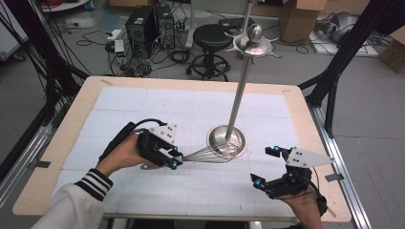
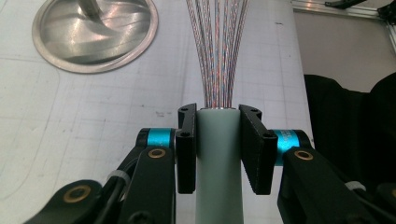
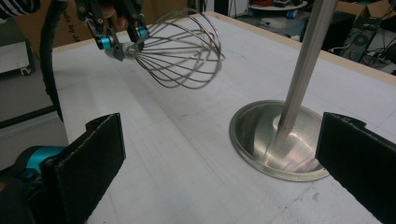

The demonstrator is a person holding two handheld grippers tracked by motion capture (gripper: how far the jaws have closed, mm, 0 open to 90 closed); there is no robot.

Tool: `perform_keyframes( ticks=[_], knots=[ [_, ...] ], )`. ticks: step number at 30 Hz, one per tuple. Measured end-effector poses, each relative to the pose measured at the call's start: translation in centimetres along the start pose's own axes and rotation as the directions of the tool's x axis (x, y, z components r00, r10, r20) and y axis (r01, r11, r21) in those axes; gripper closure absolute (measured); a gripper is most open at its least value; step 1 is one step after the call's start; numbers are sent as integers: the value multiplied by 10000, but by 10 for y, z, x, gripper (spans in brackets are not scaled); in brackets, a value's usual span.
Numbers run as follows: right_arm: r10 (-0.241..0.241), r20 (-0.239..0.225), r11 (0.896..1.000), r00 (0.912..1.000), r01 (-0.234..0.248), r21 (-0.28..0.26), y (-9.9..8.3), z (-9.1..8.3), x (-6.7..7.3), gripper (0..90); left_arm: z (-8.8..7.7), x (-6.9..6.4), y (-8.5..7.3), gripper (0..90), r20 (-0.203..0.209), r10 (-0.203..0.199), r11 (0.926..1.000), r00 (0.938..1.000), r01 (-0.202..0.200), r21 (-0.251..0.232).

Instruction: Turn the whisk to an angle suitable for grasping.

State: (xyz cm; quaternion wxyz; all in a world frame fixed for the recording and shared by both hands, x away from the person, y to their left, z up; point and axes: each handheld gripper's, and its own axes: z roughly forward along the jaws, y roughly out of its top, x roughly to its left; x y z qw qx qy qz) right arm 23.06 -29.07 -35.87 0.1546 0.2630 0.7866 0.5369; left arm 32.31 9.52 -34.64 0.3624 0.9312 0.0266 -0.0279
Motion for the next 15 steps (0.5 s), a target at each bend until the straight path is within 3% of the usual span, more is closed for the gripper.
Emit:
perform_keyframes(
  ticks=[8, 15],
  knots=[
    [16, -1, 10000, 10000, -16, -1, 0, -1, 0, 5, 26, 0, 15, 695, 306, 337, 9993, 9990, -342, 169],
    [17, -45, 10000, 10000, -17, 26, 0, 0, 0, 5, 50, 1, 24, 695, 614, 373, 9986, 9974, -395, 349]
  ],
)
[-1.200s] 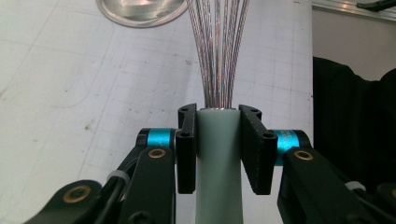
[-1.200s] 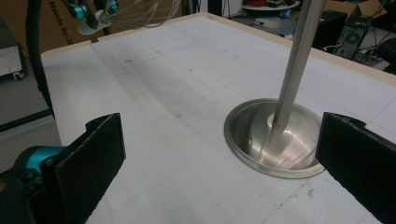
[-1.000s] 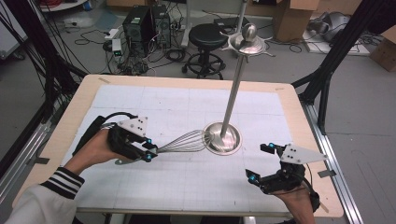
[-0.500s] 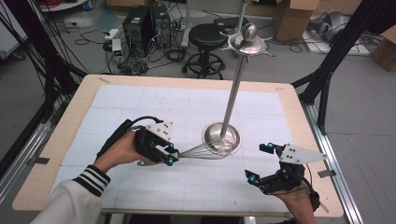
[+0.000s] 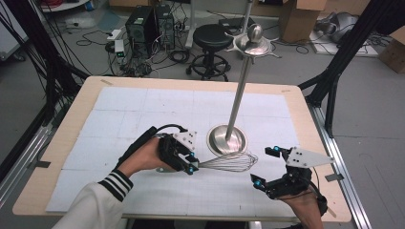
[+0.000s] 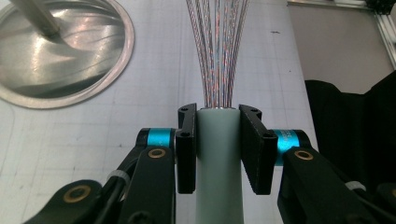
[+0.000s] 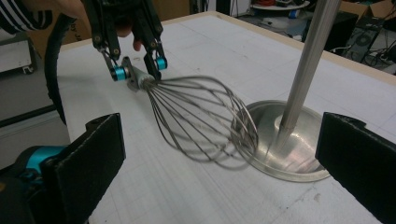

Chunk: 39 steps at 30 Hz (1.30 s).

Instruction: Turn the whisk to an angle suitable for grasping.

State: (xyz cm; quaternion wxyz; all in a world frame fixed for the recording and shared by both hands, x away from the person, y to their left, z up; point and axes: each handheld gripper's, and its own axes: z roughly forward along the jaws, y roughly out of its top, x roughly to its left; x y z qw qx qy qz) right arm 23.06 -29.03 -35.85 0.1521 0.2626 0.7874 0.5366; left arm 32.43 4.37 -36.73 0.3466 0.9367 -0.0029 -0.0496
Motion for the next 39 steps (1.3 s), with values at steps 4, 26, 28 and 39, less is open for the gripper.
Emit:
perform_keyframes(
  ticks=[4, 26, 28, 39],
  knots=[
    [-26, -122, 10000, 9999, 27, 74, 0, 3, 1, 5, 16, 2, 5, 695, 129, 166, 9996, 9998, -169, 245],
    [-59, -263, 9994, 9996, 69, 352, 0, 13, 1, 5, 68, 10, 15, 693, 226, 27, 9955, 9997, -48, 942],
    [-78, -243, 9993, 9997, 87, 367, 0, 13, 2, 5, 70, 10, 15, 692, 167, 78, 9945, 9998, -95, 1048],
    [-43, -245, 9995, 9997, 51, 317, -1, 11, 1, 5, 45, 9, 16, 406, -721, 106, 9999, 9973, -98, 118]
  ],
)
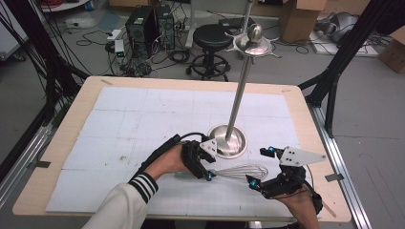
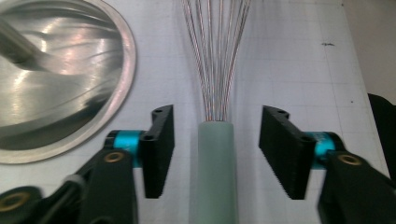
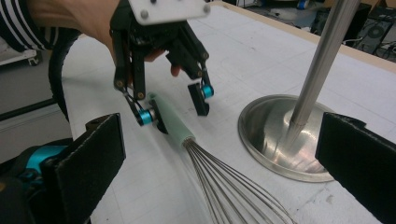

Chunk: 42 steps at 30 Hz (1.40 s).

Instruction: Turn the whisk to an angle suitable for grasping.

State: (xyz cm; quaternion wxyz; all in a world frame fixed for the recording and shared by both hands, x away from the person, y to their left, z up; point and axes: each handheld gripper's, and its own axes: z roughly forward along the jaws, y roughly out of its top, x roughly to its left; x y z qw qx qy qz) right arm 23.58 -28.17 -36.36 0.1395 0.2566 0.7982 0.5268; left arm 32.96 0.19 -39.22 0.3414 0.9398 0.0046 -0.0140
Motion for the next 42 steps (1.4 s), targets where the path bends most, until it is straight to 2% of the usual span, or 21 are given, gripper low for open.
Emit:
perform_keyframes(
  ticks=[2, 4, 8, 10, 11, 13, 18, 21, 22, 24, 25, 26, 29, 31, 32, 33, 36, 38, 39, 41, 42],
  knots=[
    [33, 24, 10000, 10000, -33, 18, 0, -1, 0, 5, -10, 0, -1, 339, -86, -118, 9997, 9999, 116, -212],
    [39, 43, 10000, 10000, -39, 8, 0, 0, 0, 5, -21, -1, -3, 310, 58, -222, 9984, 9997, 224, -510],
    [50, 22, 10000, 10000, -50, 47, 0, 1, 1, 5, -44, -5, -8, 209, -416, -465, 9926, 9981, 416, -1140],
    [-26, -9, 10000, 10000, 26, 91, 0, 3, 1, 5, -55, -7, -12, 113, -956, -645, 9901, 9933, 518, -1301],
    [-14, -3, 9999, 10000, 14, 112, 0, 4, 1, 5, -60, -8, -15, 108, -1076, -660, 9889, 9920, 506, -1400],
    [-19, -44, 9999, 10000, 20, 133, 0, 4, 1, 5, -69, -9, -21, 24, -1090, -802, 9848, 9908, 619, -1620],
    [-15, -32, 9999, 10000, 15, 155, 0, 4, 1, 5, -93, -14, -35, 17, -1408, -1043, 9792, 9845, 769, -1879],
    [13, -14, 9999, 10000, -12, 155, 0, 4, 1, 5, -105, -16, -45, 17, -1570, -1230, 9692, 9799, 845, -2314],
    [7, -18, 9999, 10000, -7, 143, 0, 4, 1, 5, -110, -16, -49, 17, -1655, -1312, 9680, 9774, 903, -2342],
    [9, -6, 9999, 10000, -8, 126, 0, 4, 1, 5, -122, -17, -59, 17, -1887, -1576, 9572, 9693, 1029, -2707],
    [-8, 15, 9999, 10000, 8, 119, 0, 3, 1, 5, -126, -17, -63, 17, -1965, -1612, 9559, 9672, 1034, -2751],
    [-10, 15, 9999, 10000, 10, 129, 0, 3, 1, 5, -133, -18, -70, 17, -2057, -1855, 9490, 9609, 1208, -2912],
    [-27, 38, 10000, 10000, 27, 92, 0, 4, 1, 5, -147, -23, -85, 17, -2326, -2035, 9399, 9510, 1233, -3184],
    [-48, 1, 9999, 10000, 48, 92, 0, 4, 1, 5, -156, -27, -96, 17, -2495, -2125, 9313, 9448, 1185, -3445],
    [-32, 1, 9999, 10000, 32, 119, 0, 4, 1, 5, -161, -31, -103, 17, -2593, -2251, 9235, 9392, 1208, -3641],
    [-35, 17, 9999, 10000, 35, 138, 0, 5, 1, 5, -163, -32, -106, 17, -2620, -2252, 9226, 9384, 1189, -3670],
    [-26, 41, 9999, 10000, 26, 147, 0, 5, 1, 5, -173, -42, -126, 17, -2886, -2380, 9136, 9274, 1128, -3908],
    [2, 68, 9999, 10000, -3, 134, 0, 5, 1, 5, -178, -47, -137, 17, -2975, -2555, 9041, 9199, 1183, -4106],
    [32, 32, 9999, 10000, -32, 130, 0, 5, 1, 5, -180, -48, -142, 17, -3026, -2611, 9021, 9166, 1201, -4145],
    [42, 53, 9999, 10000, -43, 139, 0, 5, 2, 5, -184, -51, -150, 17, -3015, -2701, 8928, 9144, 1206, -4340],
    [41, 63, 9999, 10000, -41, 144, 0, 5, 1, 5, -187, -54, -155, 17, -3097, -2791, 8876, 9090, 1211, -4445]
  ],
)
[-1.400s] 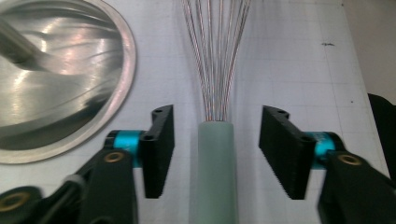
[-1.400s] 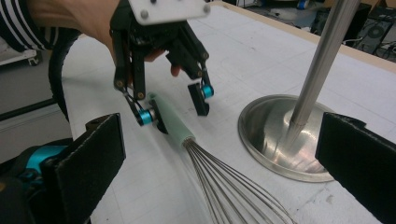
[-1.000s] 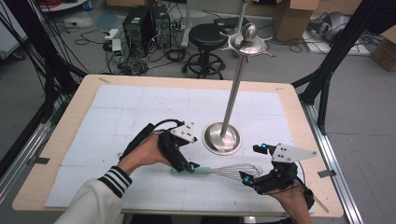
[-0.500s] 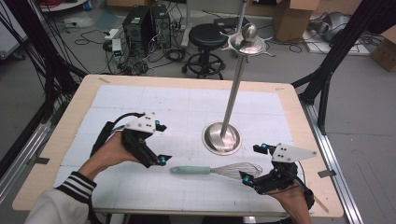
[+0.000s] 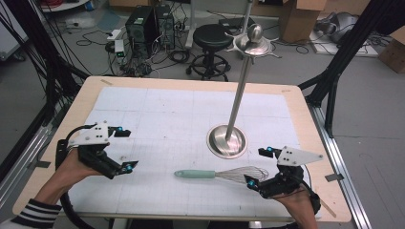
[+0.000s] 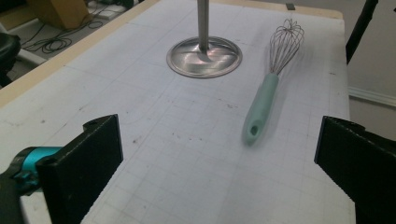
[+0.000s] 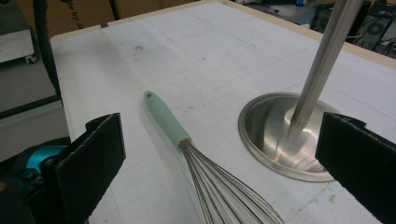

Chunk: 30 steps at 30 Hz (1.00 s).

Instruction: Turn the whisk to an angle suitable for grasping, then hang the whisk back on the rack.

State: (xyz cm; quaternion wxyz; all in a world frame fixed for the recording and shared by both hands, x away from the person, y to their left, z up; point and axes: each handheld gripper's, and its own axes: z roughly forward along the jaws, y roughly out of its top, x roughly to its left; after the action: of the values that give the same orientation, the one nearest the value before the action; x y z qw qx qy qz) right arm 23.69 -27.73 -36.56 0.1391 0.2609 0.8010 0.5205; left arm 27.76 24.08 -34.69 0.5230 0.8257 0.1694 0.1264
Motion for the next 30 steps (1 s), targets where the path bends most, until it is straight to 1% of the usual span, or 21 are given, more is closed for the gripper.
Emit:
perform_keyframes(
  ticks=[1, 4, 5, 6, 8, 10, 12, 14, 17, 21, 25, 28, 29, 30],
  knots=[
    [-38, 18, 10000, 10000, 38, -2, 0, 0, 0, 5, -4, 0, -2, 17, -147, -44, 10000, 9999, 44, -47],
    [12, 42, 10000, 10000, -12, -12, 0, -2, 0, 5, -15, 0, -7, 17, -322, -123, 9998, 9994, 118, -171],
    [-15, 72, 10000, 10000, 15, -55, 0, -2, 0, 5, -19, -1, -9, 17, -356, -209, 9995, 9991, 200, -261],
    [22, 78, 10000, 10000, -21, -54, 0, -3, 0, 5, -23, -1, -11, 17, -380, -264, 9991, 9989, 252, -334],
    [22, 104, 10000, 9999, -21, -94, 0, -4, 0, 5, -29, -2, -16, 17, -406, -243, 9991, 9989, 229, -366],
    [63, 104, 9999, 9999, -62, -93, -1, -5, 0, 5, -31, -3, -22, 17, -346, -292, 9992, 9990, 283, -282],
    [67, 126, 10000, 9999, -66, -70, -1, -5, 0, 5, -32, -4, -28, 17, -410, -316, 9989, 9987, 302, -357],
    [67, 169, 10000, 9998, -66, -56, -2, -5, 0, 5, -32, -5, -31, 17, -401, -323, 9992, 9987, 312, -263],
    [63, 209, 10000, 9998, -62, -49, -2, -5, 0, 5, -34, -5, -31, 17, -379, -351, 9981, 9987, 331, -524],
    [101, 206, 9999, 9997, -100, -65, -2, -6, 0, 5, -34, -5, -31, 17, -408, -299, 9983, 9987, 278, -511],
    [51, 214, 10000, 9998, -50, -54, -3, -5, 0, 5, -33, -6, -32, 17, -397, -247, 9978, 9989, 222, -622],
    [51, 234, 10000, 9997, -49, -84, -2, -5, 0, 5, -32, -7, -33, 17, -476, -165, 9977, 9987, 134, -662],
    [82, 222, 9999, 9997, -80, -68, -2, -5, 0, 5, -31, -7, -34, 17, -417, -149, 9976, 9990, 120, -687],
    [47, 212, 10000, 9998, -46, -51, -2, -4, 0, 5, -31, -7, -34, 17, -390, -179, 9980, 9991, 155, -613]
  ],
)
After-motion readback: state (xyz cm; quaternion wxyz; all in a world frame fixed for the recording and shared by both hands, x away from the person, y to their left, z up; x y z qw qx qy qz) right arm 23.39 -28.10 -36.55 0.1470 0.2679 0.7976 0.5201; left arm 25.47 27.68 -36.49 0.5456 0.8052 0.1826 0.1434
